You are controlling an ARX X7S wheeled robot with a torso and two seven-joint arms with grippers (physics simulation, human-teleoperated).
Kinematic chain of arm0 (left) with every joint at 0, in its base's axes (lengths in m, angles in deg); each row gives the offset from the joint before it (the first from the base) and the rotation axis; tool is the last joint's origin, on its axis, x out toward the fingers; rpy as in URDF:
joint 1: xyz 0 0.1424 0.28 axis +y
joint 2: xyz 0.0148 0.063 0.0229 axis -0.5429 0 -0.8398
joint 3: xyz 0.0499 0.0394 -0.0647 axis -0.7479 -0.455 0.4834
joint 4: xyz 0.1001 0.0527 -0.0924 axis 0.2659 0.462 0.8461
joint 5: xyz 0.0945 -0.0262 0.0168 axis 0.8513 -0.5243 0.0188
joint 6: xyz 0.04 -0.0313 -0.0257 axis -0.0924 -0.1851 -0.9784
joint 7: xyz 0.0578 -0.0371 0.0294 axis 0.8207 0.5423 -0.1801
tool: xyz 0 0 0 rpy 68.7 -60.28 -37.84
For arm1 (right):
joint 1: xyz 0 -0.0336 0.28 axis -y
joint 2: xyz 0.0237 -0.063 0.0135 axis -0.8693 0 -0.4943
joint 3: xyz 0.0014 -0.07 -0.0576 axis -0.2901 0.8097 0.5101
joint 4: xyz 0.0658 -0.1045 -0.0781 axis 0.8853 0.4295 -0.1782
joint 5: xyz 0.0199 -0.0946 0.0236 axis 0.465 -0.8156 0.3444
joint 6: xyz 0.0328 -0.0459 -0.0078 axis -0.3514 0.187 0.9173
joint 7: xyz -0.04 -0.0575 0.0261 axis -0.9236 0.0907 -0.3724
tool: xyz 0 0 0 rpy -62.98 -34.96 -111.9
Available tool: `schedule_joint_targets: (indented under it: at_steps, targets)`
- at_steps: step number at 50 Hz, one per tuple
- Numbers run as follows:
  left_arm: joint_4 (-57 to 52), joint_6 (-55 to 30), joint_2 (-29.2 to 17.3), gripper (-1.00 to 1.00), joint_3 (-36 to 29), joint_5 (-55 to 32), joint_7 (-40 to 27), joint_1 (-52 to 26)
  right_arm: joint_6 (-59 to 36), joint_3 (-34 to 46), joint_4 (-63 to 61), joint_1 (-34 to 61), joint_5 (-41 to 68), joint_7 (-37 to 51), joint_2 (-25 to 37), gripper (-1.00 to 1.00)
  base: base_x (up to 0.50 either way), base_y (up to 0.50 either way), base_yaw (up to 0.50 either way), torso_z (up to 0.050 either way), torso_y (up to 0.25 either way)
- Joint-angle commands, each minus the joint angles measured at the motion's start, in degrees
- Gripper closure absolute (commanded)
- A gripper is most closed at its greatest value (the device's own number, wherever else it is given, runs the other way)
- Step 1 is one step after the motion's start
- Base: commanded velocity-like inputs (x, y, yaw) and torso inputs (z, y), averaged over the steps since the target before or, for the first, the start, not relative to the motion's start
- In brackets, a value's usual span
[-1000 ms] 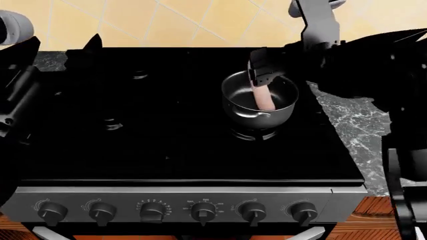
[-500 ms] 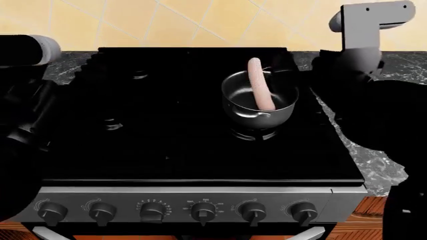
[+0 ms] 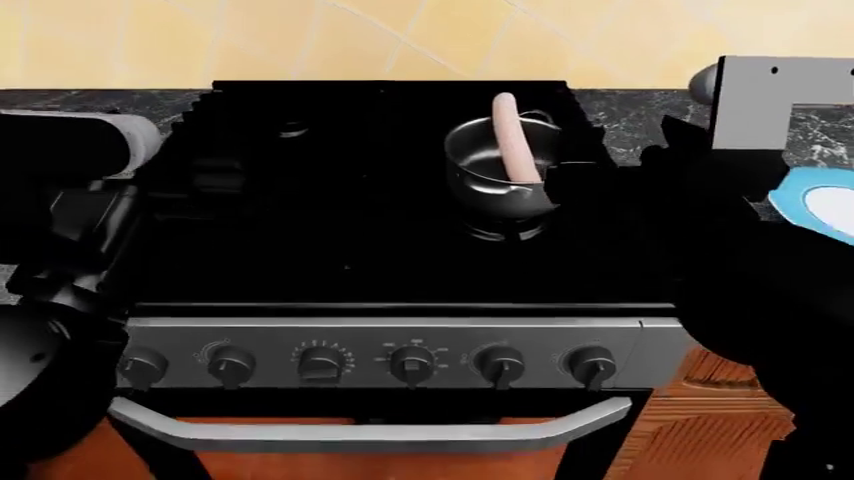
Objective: Frozen meat rests on a plate on the counter. Retrieve the meat and place it in a pot on a burner. Then turn the burner on.
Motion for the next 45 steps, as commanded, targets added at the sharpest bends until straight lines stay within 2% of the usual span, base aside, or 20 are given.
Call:
schedule_joint_targets:
  at_steps: [1, 11, 25, 31, 42, 45]
  targets:
    - [-1.47, 1.81, -0.43, -1.0, -1.56, 2.64, 1.99, 0.33, 1.28, 0.16, -0.86, -1.47, -0.33, 0.17, 0.25, -1.0, -0.5, 0.03, 0.0, 0.0, 0.0]
    - [-1.6, 2.91, -0.51, -1.0, -2.12, 3.52, 3.13, 0.17, 2.47, 1.12, -0.3, -1.22, -1.06, -0.85, 0.49, -1.0, -0.5, 0.02, 0.0, 0.0, 0.0]
    - [-1.48, 3.05, -0.37, -1.0, -2.7, 3.49, 3.24, -0.08, 4.54, 1.75, 1.01, -1.58, -1.84, -2.52, 0.67, -1.0, 0.0, 0.0, 0.0, 0.0, 0.0]
    - [-1.27, 3.06, -0.35, -1.0, -3.04, 3.62, 3.29, -0.12, 4.59, 2.16, 1.43, -1.54, -1.95, -2.59, 0.69, -1.0, -0.42, 0.0, 0.0, 0.0, 0.0]
    - [-0.8, 2.1, -0.46, -1.0, -3.05, 2.7, 2.31, -0.13, 4.41, 2.83, 1.06, -1.31, -1.81, -2.44, 0.77, -1.0, 0.0, 0.0, 0.0, 0.0, 0.0]
    - [-0.33, 2.3, -0.52, -1.0, -3.34, 3.16, 2.62, 0.04, 4.36, 2.91, 0.9, -1.27, -1.68, -2.38, 0.81, -1.0, 0.0, 0.0, 0.0, -0.05, 0.0]
